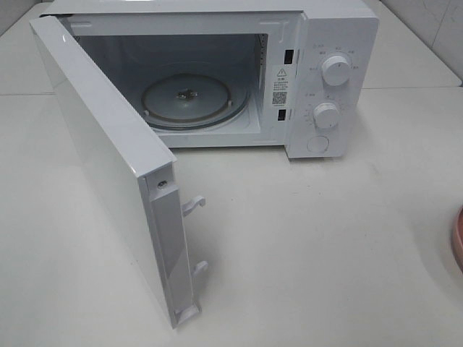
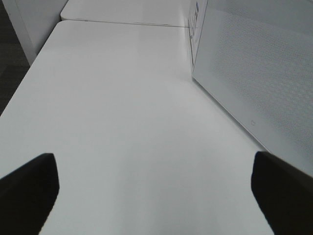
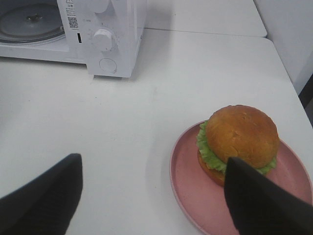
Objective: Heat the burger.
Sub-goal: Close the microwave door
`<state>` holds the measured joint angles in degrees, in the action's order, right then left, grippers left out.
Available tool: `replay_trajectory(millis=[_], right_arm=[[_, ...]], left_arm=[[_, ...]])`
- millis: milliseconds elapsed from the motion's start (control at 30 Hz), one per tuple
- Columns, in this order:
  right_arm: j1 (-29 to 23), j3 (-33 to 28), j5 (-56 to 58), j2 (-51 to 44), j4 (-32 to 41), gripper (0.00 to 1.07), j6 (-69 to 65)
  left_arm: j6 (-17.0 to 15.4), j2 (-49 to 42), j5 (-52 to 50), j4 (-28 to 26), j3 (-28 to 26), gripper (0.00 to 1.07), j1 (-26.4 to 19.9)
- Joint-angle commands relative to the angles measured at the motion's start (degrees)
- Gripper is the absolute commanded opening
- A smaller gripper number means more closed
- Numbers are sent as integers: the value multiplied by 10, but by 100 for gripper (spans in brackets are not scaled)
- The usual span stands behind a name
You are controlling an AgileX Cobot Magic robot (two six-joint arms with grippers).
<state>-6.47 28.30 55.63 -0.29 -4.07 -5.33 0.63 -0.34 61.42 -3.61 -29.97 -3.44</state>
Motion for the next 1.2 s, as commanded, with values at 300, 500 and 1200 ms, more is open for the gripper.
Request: replay_trajectory(millis=[300, 500, 1200], right_arm=[[3, -2, -6, -15, 2, 76, 4], [3, -2, -6, -15, 2, 76, 4], [3, -2, -6, -15, 2, 75, 4]], left_arm=[[0, 0, -3, -2, 1, 100, -2], [0, 0, -3, -2, 1, 100, -2], [0, 0, -3, -2, 1, 100, -2]])
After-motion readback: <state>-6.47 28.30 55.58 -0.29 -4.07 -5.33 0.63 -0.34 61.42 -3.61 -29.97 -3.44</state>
